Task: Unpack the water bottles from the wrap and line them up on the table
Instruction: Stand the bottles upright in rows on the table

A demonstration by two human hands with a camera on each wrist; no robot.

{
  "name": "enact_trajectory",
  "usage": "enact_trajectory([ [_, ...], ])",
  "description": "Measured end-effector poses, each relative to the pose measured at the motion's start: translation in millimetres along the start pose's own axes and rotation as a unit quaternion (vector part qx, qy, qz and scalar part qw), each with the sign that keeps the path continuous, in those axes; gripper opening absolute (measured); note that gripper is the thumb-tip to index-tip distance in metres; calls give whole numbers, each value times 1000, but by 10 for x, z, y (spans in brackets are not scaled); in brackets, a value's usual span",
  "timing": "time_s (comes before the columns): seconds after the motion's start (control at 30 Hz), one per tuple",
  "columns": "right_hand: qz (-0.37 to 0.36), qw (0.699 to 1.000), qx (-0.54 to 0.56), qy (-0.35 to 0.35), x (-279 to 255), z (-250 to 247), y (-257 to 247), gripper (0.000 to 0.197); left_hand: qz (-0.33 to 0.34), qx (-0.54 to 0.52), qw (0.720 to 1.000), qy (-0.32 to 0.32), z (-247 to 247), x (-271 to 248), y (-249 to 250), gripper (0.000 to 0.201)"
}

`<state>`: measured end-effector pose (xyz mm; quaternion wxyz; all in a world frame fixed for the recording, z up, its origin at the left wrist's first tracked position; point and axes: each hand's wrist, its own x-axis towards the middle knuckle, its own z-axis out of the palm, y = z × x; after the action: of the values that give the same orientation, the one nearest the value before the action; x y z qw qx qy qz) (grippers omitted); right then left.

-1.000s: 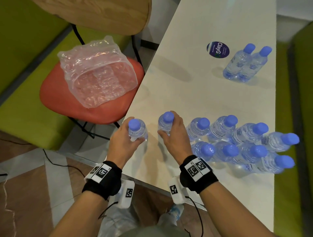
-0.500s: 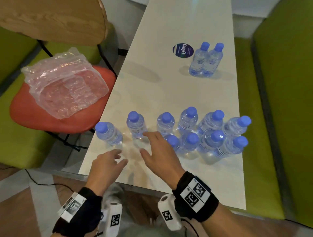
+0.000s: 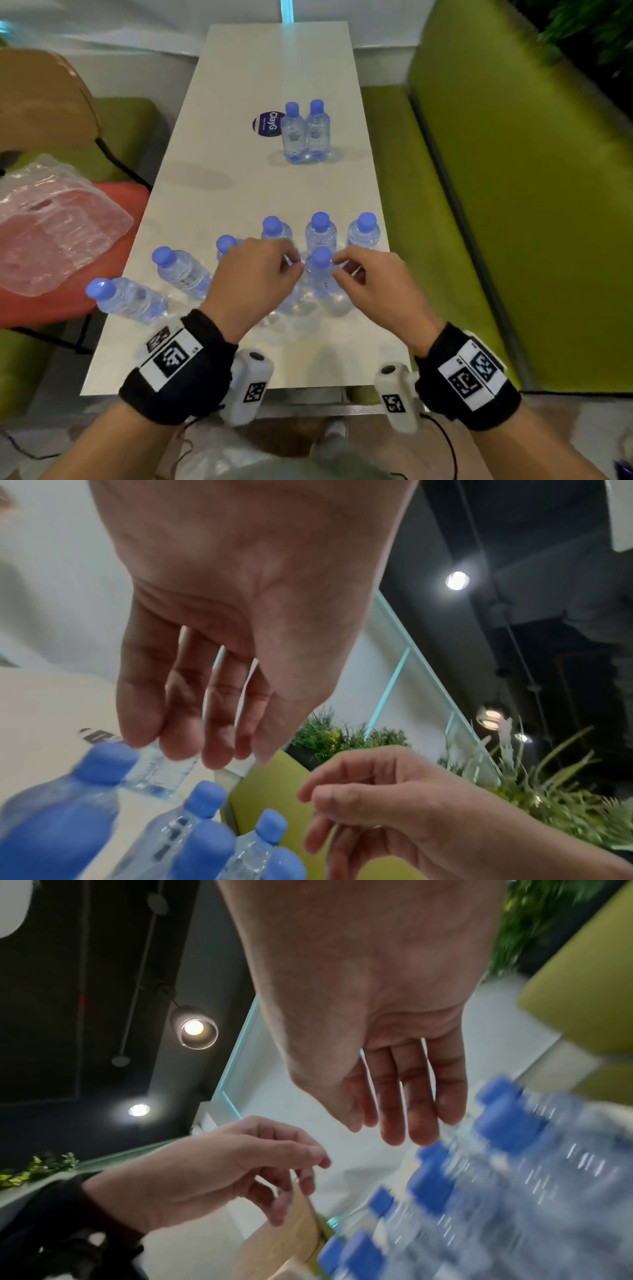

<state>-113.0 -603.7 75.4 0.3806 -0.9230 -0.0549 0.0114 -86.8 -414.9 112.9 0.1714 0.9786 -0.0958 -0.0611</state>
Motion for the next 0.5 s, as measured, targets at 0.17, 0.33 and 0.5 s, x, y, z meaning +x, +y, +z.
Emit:
enact_trajectory([
  [0.17, 8, 996, -86, 11, 256, -481, 303, 19, 41, 92, 995, -23, 33, 587, 227, 22],
  [0.33, 17, 978, -203, -55, 644, -548, 468, 31, 76, 211, 971, -88, 67, 953, 332, 34],
  [0.5, 32, 961, -257, -99, 874, -419, 499, 35, 79, 231, 958, -147, 124, 1193, 313, 35],
])
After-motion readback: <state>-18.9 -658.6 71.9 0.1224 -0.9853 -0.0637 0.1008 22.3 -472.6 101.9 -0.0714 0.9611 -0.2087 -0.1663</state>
